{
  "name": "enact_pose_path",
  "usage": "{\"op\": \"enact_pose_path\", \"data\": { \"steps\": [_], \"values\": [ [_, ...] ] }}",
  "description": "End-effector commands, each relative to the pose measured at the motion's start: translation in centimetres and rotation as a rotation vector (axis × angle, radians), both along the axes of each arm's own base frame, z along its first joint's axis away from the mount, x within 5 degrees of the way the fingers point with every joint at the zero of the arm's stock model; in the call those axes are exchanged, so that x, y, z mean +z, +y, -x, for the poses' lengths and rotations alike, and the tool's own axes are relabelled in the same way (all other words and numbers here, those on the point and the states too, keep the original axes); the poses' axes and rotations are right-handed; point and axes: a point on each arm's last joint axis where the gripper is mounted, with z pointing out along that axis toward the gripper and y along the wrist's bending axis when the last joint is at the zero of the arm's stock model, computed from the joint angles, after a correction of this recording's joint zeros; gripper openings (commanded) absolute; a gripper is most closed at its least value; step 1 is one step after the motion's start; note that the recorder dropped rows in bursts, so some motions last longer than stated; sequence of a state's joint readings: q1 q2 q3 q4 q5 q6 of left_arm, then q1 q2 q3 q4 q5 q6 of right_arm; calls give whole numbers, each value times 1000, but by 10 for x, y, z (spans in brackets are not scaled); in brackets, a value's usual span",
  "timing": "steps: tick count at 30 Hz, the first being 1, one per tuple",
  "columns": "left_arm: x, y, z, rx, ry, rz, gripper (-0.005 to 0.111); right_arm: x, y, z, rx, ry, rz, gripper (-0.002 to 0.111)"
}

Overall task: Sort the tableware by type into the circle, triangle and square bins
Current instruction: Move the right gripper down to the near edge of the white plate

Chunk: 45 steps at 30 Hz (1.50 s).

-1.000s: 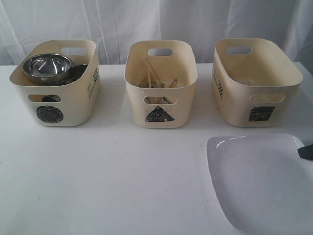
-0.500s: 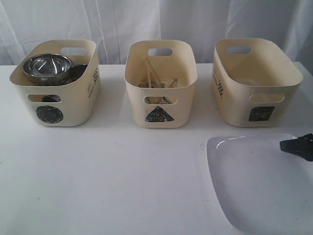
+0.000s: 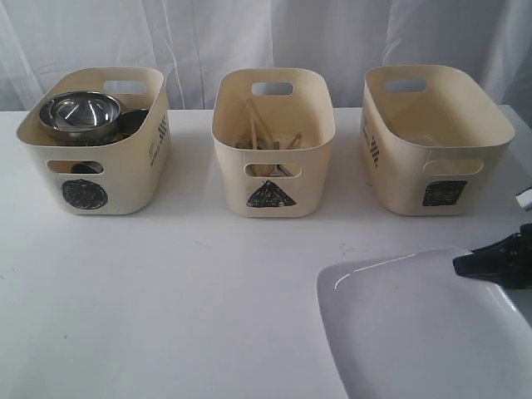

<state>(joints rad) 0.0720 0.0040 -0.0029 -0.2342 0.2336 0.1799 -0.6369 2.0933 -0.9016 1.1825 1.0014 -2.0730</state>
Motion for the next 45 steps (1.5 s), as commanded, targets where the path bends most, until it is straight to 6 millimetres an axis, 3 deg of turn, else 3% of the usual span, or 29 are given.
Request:
{"op": "enact_pose_path", "data": {
  "steps": [1, 13, 19, 27, 32, 37, 39, 42, 45],
  "values": [
    [-1, 0, 0, -5, -1, 4, 0, -17, 8, 5, 111, 94, 184, 3],
    [-1, 0, 0, -5, -1, 4, 0, 64, 69, -18, 57, 62, 162, 0],
    [-1, 0, 0, -5, -1, 4, 0, 84, 89, -19, 77, 23, 162, 0],
    [-1, 0, 0, -5, -1, 4, 0, 76, 86, -21, 61, 35, 254, 0],
    [-1, 0, 0, -5, -1, 4, 0, 46, 81, -24, 75, 98, 280, 0],
    [-1, 0, 0, -5, -1, 4, 0, 34, 81, -24, 93, 113, 277, 0],
    [-1, 0, 0, -5, -1, 4, 0, 34, 82, -25, 102, 107, 282, 9],
    [-1, 0, 0, -5, -1, 4, 0, 34, 82, -25, 119, 95, 289, 34],
    [-1, 0, 0, -5, -1, 4, 0, 34, 82, -25, 122, 90, 294, 40]
  ]
}}
